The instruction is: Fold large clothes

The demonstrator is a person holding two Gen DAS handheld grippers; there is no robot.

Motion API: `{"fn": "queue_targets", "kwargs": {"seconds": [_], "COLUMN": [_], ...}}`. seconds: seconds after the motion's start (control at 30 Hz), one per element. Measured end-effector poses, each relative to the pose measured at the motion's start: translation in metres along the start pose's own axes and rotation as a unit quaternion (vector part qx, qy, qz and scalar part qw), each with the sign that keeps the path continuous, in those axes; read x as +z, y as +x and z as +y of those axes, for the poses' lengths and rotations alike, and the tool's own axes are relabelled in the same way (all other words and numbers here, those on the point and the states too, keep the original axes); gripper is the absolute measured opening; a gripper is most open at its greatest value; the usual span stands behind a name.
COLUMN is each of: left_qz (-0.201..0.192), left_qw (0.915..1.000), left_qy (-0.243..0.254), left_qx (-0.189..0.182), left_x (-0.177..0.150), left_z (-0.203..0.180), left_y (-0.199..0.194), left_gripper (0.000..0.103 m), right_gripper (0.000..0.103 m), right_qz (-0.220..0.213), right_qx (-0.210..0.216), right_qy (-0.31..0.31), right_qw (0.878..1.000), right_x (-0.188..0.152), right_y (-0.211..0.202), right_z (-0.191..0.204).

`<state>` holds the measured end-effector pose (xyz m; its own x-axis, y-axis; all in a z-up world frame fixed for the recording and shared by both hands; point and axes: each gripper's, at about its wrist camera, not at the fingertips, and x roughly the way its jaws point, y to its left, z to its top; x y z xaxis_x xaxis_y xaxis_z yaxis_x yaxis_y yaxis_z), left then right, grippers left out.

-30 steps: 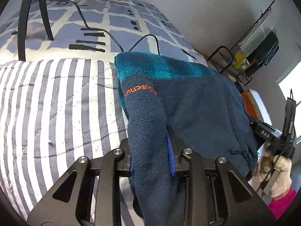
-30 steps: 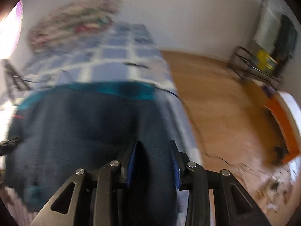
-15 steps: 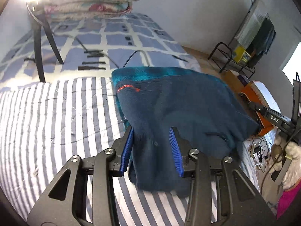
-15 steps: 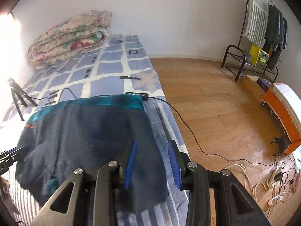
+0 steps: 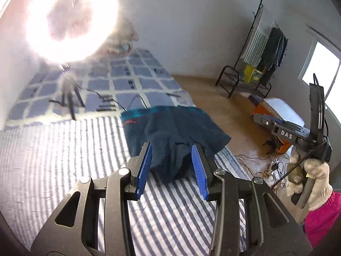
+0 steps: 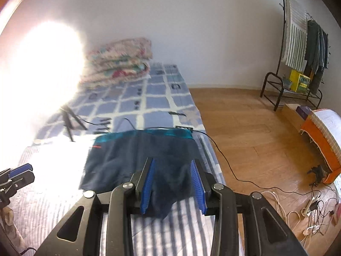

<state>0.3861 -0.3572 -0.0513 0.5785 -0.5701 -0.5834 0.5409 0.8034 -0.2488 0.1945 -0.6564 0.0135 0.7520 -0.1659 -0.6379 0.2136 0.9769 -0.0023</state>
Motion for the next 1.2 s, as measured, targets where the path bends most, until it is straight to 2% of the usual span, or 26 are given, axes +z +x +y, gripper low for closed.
{"fn": "queue_targets", "kwargs": {"seconds": [0.2, 0.27, 0.4, 0.5, 0.53, 0.67, 0.77, 0.87, 0.93, 1.03, 1.13, 1.2], "left_qz": [-0.038, -0.045, -0.058, -0.061, -0.059, -0.059, -0.061, -0.058, -0.051, -0.043, -0.045, -0.045], "left_qw": [0.9988, 0.9984, 0.9972, 0.9962, 0.9961, 0.9957, 0.9950, 0.9953, 0.9960, 0.9968, 0.9967, 0.9965], "left_qy": [0.030, 0.033, 0.043, 0.057, 0.061, 0.067, 0.074, 0.072, 0.068, 0.060, 0.053, 0.046], "left_qx": [0.012, 0.008, 0.016, 0.024, 0.024, 0.023, 0.028, 0.029, 0.028, 0.031, 0.043, 0.053], "left_x": [-0.015, -0.027, -0.055, -0.076, -0.083, -0.106, -0.123, -0.138, -0.147, -0.157, -0.165, -0.170], "left_z": [-0.025, -0.032, -0.045, -0.054, -0.056, -0.066, -0.072, -0.073, -0.073, -0.072, -0.072, -0.071], "left_y": [-0.090, -0.116, -0.155, -0.175, -0.181, -0.200, -0.211, -0.218, -0.219, -0.221, -0.225, -0.227], "left_gripper": [0.040, 0.045, 0.047, 0.054, 0.057, 0.060, 0.074, 0.075, 0.076, 0.085, 0.086, 0.092], "right_gripper": [0.036, 0.038, 0.043, 0.045, 0.048, 0.054, 0.064, 0.072, 0.075, 0.079, 0.085, 0.089], "right_qz": [-0.018, -0.026, -0.037, -0.041, -0.041, -0.038, -0.044, -0.052, -0.058, -0.061, -0.067, -0.073], "right_qx": [0.017, 0.028, 0.032, 0.042, 0.046, 0.051, 0.042, 0.030, 0.021, 0.012, 0.007, 0.002], "right_qy": [-0.011, -0.008, -0.015, -0.017, -0.015, -0.006, -0.012, -0.018, -0.022, -0.023, -0.026, -0.029], "right_qw": [1.000, 0.999, 0.999, 0.998, 0.998, 0.998, 0.998, 0.998, 0.998, 0.998, 0.997, 0.997], "right_x": [-0.025, -0.038, -0.068, -0.091, -0.098, -0.128, -0.147, -0.165, -0.172, -0.180, -0.184, -0.184], "right_y": [-0.078, -0.103, -0.146, -0.170, -0.176, -0.200, -0.217, -0.229, -0.235, -0.242, -0.250, -0.254], "right_z": [0.027, 0.035, 0.052, 0.062, 0.064, 0.069, 0.075, 0.077, 0.076, 0.076, 0.076, 0.076]}}
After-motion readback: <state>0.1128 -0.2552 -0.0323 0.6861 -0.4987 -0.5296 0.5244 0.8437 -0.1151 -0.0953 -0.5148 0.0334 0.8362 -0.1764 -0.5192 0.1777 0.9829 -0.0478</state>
